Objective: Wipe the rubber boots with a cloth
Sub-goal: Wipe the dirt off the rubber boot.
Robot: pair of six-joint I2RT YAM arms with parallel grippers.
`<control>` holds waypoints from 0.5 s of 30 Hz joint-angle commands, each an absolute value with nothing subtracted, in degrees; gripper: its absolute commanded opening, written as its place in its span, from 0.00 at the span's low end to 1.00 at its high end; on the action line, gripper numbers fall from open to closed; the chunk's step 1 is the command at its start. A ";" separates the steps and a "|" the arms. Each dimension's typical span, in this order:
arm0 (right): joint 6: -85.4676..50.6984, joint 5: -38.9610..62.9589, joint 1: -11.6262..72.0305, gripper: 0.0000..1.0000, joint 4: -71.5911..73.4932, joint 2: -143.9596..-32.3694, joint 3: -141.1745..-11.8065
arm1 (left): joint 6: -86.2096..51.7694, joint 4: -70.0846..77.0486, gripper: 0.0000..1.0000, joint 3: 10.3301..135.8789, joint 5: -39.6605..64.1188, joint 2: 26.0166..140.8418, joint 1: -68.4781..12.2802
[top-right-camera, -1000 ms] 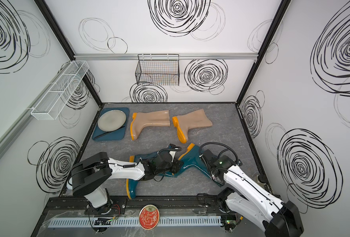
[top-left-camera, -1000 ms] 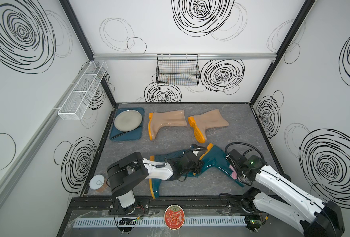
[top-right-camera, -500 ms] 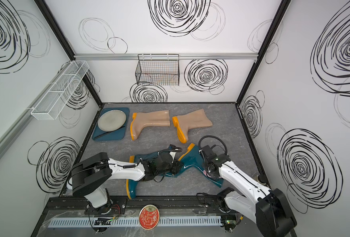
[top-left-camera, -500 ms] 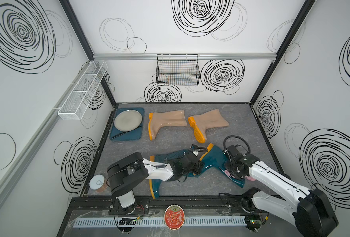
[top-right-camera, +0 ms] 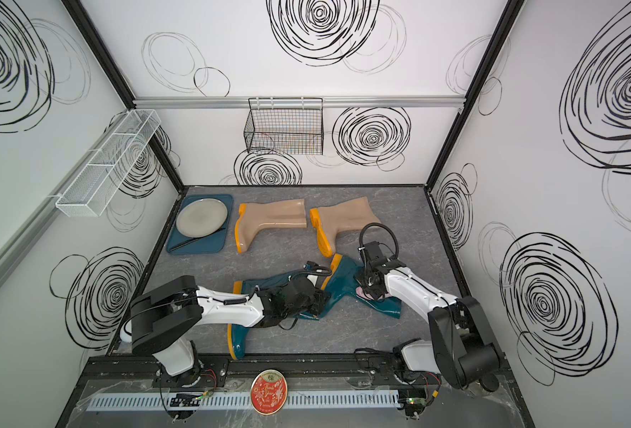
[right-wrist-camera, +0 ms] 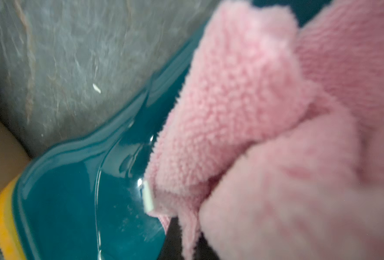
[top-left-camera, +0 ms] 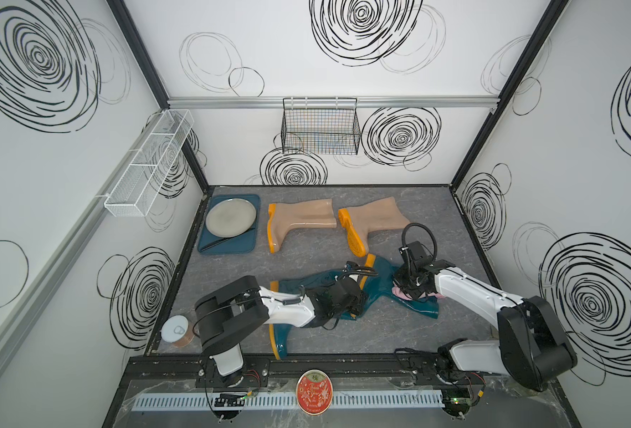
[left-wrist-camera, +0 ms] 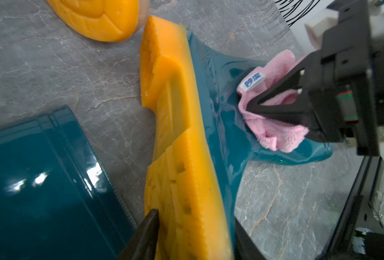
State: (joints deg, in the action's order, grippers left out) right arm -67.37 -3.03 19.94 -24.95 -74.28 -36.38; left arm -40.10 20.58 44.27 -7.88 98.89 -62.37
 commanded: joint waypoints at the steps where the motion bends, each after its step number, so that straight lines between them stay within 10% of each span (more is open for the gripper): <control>1: -64.59 -4.28 17.40 0.00 -25.40 -69.97 -35.21 | -40.54 15.33 0.48 44.51 -7.47 101.20 -63.09; 9: -58.86 6.93 31.07 0.00 -10.99 -77.78 -45.97 | -40.17 13.42 0.49 45.67 -8.32 100.85 -63.54; 15: -62.09 6.05 26.56 0.00 -11.40 -81.29 -42.12 | -39.99 11.59 0.50 46.34 -9.67 100.46 -64.51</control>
State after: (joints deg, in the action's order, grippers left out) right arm -61.63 6.48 29.39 -10.81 -80.99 -45.32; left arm -40.07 16.43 46.37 -9.82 99.04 -63.42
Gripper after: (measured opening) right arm 0.051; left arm 0.497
